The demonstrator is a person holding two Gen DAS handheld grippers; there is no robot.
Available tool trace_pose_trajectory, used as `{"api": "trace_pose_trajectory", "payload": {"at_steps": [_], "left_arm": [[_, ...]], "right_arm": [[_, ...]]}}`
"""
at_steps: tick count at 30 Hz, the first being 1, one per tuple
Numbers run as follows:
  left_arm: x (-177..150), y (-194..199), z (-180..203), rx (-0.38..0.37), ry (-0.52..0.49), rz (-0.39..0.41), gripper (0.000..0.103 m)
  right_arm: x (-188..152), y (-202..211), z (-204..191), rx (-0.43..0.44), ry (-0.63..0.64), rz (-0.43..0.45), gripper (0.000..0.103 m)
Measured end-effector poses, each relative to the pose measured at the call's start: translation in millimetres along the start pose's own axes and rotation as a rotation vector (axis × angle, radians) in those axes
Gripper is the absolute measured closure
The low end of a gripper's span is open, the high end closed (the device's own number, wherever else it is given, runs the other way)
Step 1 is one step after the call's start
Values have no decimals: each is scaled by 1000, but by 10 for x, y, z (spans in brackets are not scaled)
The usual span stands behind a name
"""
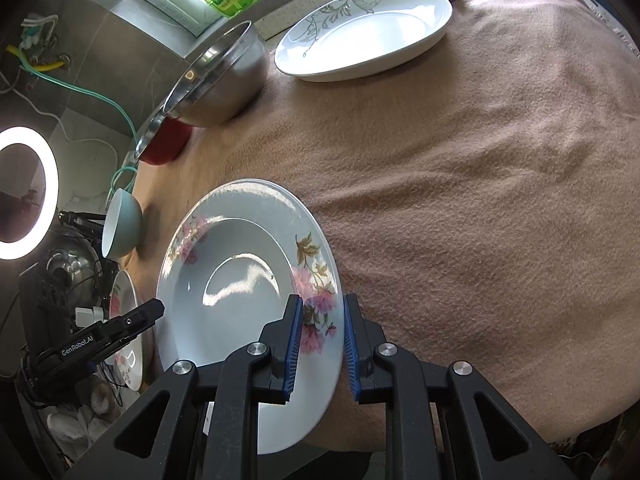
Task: Organize plates and bowls
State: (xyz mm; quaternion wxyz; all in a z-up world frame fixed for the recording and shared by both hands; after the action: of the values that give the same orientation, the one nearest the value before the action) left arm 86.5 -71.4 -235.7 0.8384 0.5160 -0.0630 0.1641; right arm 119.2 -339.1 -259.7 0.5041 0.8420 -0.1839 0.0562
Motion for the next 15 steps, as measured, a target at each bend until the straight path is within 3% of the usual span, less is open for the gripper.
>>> {"api": "trace_pose_trajectory", "payload": {"at_steps": [15], "left_arm": [[-28, -6, -9, 6, -2, 3, 84]], "right_arm": [[-16, 1, 12, -3, 5, -3, 85]]}}
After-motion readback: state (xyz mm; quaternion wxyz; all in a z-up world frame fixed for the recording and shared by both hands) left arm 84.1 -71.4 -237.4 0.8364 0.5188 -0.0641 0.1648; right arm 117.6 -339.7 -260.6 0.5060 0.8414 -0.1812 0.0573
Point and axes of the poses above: each gripper's, at about its wrist camera, not at the fingertips, and y roughly against the way its jaws point, z to its right, x to its top, the point moved 6 cm from there along -y, roughly the way its jaws point, and after that the axes turned 5 degrees about z, right-handed, at the moved point
